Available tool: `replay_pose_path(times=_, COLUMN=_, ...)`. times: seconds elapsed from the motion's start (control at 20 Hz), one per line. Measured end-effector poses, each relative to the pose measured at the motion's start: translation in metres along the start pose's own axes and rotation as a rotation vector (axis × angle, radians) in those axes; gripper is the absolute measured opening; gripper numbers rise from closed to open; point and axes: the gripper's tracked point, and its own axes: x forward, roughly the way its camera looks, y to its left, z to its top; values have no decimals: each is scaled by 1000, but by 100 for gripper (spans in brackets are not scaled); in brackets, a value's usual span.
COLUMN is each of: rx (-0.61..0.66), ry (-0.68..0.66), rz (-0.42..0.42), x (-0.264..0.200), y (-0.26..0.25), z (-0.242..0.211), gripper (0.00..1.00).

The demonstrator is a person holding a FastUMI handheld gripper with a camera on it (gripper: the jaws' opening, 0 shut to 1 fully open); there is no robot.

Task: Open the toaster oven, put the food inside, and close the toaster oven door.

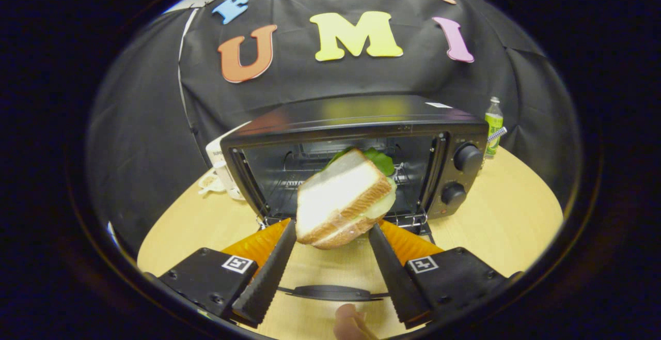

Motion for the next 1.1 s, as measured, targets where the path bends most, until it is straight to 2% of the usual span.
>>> replay_pose_path(times=0.05, rx=-4, ry=6, rz=13, x=5, y=4, z=1, gripper=100)
replay_pose_path(times=0.2, rx=-63, ry=50, rz=-13, x=39, y=3, z=-3, gripper=100)
replay_pose_path(times=0.35, rx=-89, ry=66, rz=32, x=66, y=18, z=-10, gripper=100)
replay_pose_path(times=0.55, rx=-232, ry=122, rz=-69, x=73, y=13, z=-7, gripper=100)
replay_pose_path(times=0.65, rx=-297, ry=163, rz=-66, x=76, y=12, z=-5, gripper=100)
replay_pose_path(times=0.8, rx=-280, ry=214, rz=-53, x=65, y=8, z=-6, gripper=100)
replay_pose_path(times=1.0, rx=-165, ry=432, rz=-65, x=33, y=3, z=-39, gripper=100)
replay_pose_path(times=1.1, rx=-120, ry=453, rz=-50, x=24, y=2, z=-39, gripper=100)
